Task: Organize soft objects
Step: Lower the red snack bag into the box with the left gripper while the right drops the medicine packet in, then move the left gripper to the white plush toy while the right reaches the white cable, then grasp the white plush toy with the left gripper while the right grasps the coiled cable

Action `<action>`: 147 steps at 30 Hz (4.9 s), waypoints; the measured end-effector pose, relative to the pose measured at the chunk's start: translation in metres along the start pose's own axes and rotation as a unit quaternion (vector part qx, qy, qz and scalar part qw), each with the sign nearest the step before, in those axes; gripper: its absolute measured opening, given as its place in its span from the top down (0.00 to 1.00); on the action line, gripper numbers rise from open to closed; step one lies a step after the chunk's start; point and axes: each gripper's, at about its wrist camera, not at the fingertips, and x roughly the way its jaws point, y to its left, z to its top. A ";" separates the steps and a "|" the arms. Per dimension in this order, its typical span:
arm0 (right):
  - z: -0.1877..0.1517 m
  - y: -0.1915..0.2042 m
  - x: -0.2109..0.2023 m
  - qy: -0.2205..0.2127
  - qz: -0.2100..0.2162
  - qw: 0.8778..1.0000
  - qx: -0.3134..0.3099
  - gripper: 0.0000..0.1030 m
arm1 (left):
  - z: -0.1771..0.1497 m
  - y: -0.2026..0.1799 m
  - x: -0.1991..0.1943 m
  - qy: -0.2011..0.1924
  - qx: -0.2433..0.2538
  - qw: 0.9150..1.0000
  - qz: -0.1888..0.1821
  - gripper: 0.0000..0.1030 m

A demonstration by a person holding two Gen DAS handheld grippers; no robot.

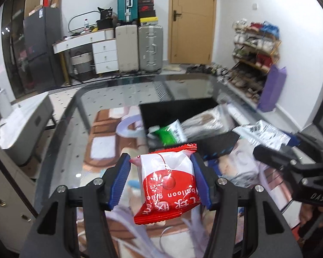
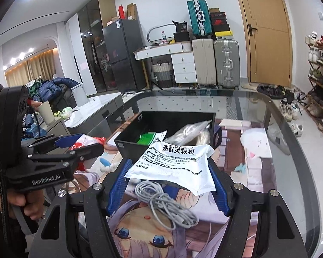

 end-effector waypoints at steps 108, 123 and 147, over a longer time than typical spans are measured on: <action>-0.056 -0.050 0.064 0.121 -0.101 0.983 0.089 0.01 | -0.037 0.019 0.058 0.058 -0.040 0.997 -0.008 0.00; -0.048 -0.029 0.086 0.108 -0.071 0.986 0.107 0.01 | -0.039 0.018 0.062 0.063 -0.036 0.997 -0.009 0.00; -0.052 -0.037 0.077 0.088 -0.052 0.987 0.125 0.27 | -0.040 0.014 0.074 0.083 -0.045 0.995 -0.011 0.00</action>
